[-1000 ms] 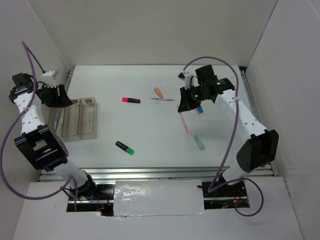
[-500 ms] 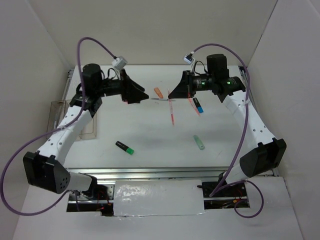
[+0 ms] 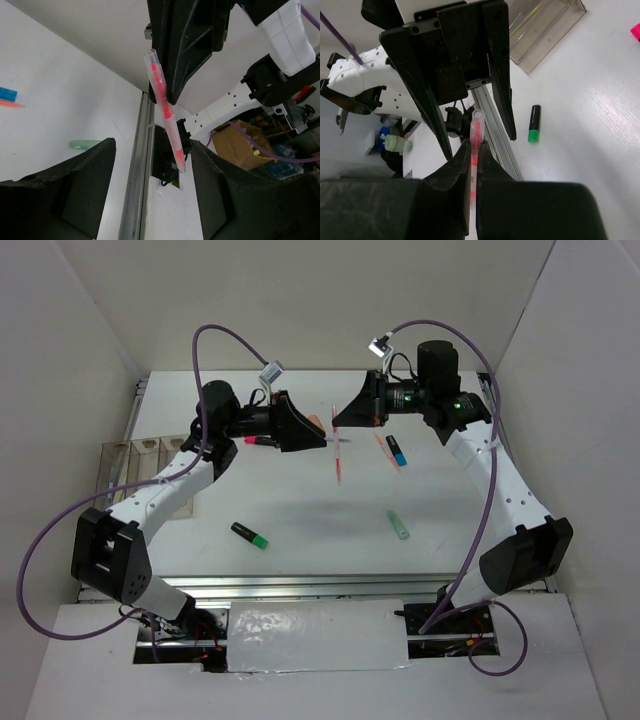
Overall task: Sort the stationery into containers
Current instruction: Place the pen in the storage box.
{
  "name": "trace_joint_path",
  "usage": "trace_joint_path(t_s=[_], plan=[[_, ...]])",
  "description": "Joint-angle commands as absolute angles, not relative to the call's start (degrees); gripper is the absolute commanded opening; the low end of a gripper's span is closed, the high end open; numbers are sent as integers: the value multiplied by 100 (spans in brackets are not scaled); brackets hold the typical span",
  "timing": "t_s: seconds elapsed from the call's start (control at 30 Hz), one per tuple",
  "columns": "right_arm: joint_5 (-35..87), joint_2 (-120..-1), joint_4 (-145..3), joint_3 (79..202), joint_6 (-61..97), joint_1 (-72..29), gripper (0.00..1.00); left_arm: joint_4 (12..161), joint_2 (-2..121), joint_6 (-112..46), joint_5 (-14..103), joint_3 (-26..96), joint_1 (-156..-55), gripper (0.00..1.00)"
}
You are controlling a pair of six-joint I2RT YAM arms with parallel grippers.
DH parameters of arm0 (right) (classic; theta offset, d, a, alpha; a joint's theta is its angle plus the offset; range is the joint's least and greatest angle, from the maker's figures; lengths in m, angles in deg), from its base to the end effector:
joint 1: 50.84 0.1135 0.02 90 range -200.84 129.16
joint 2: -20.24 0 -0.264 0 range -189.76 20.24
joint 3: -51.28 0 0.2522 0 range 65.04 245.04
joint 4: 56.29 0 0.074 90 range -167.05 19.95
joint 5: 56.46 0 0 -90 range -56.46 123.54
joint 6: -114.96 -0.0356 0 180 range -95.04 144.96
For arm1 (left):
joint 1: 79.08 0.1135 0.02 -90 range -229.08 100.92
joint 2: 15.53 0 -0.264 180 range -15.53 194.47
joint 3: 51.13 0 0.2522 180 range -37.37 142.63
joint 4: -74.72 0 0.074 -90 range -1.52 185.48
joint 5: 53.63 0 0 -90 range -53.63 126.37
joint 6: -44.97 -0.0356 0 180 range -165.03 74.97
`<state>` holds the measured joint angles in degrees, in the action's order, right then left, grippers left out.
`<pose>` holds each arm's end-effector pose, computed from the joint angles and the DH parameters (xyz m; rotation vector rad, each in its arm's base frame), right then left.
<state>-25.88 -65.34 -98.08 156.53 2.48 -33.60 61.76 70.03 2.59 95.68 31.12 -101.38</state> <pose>0.2989 0.1248 0.4269 -0.6411 1.9286 1.4520 0.3050 -0.1582 0.3776 0.6337 1.6227 -1.6542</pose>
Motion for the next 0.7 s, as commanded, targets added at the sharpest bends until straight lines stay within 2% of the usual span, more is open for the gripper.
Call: trace_joint_path(t_s=[0.0, 0.2, 0.37, 0.5, 0.57, 0.6, 0.63, 0.67], plan=[[-2675, -6554, -9150, 15750, -114, -3361, 0, 4483, 7122, 1314, 9825, 2996, -10123, 73], [-2789, -6800, -8921, 15829, -378, -3352, 0, 4288, 7306, 1438, 9868, 3075, -10280, 70], [-2904, -6976, -8676, 15909, -667, -3343, 0, 4787, 7412, 1069, 9825, 3285, -10448, 64], [-2886, -6959, -8385, 15786, -835, -3343, 0, 5217, 7508, 894, 9745, 3435, -10457, 40], [-2895, -6950, -8367, 15759, -853, -3343, 0, 5367, 7474, 876, 9745, 3435, -10448, 33], [-2904, -6967, -8445, 15785, -792, -3343, 8, 5498, 7439, 737, 9745, 3461, -10422, 25], [-2825, -6967, -8507, 15794, -765, -3378, 31, 5691, 7404, 596, 9745, 3488, -10387, 21], [-2799, -6959, -8604, 15786, -721, -3405, 44, 6250, 7299, 221, 9754, 3558, -10343, 18]])
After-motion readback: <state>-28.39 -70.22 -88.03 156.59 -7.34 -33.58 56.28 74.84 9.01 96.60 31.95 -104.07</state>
